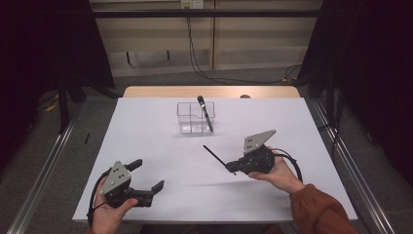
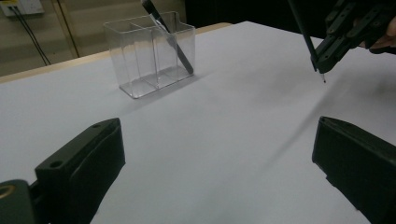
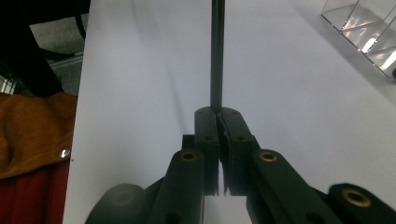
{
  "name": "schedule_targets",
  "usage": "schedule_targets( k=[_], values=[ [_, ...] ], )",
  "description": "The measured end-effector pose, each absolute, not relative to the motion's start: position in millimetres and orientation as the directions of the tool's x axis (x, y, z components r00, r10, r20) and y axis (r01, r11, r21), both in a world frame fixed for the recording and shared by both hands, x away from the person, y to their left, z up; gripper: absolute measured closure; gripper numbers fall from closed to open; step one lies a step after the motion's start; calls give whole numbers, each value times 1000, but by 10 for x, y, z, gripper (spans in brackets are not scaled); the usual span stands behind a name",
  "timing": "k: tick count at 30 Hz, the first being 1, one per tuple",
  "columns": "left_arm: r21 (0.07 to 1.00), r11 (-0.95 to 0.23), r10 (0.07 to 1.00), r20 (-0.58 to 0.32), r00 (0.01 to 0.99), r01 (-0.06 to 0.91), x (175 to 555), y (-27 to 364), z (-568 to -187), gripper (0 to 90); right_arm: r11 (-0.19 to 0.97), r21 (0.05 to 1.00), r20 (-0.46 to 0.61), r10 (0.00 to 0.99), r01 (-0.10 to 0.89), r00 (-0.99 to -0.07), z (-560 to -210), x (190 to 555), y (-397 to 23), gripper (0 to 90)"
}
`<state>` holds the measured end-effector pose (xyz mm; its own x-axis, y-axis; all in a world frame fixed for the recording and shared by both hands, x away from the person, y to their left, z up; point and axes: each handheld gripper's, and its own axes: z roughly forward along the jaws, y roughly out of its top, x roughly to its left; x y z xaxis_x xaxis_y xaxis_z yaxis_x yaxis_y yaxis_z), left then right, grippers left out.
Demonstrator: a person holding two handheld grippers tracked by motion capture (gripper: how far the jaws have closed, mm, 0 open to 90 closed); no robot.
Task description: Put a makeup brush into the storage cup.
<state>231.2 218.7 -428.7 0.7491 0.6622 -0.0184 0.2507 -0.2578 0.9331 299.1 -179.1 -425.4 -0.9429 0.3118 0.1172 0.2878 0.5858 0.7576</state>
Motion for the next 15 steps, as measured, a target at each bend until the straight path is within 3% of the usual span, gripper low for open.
schedule_targets(
  k=[15],
  values=[
    [913,-312,594,-28,804,262,2424,2000,-4186,29,724,651,77,236,228,-969,-4140,3040,-1608,870]
  ],
)
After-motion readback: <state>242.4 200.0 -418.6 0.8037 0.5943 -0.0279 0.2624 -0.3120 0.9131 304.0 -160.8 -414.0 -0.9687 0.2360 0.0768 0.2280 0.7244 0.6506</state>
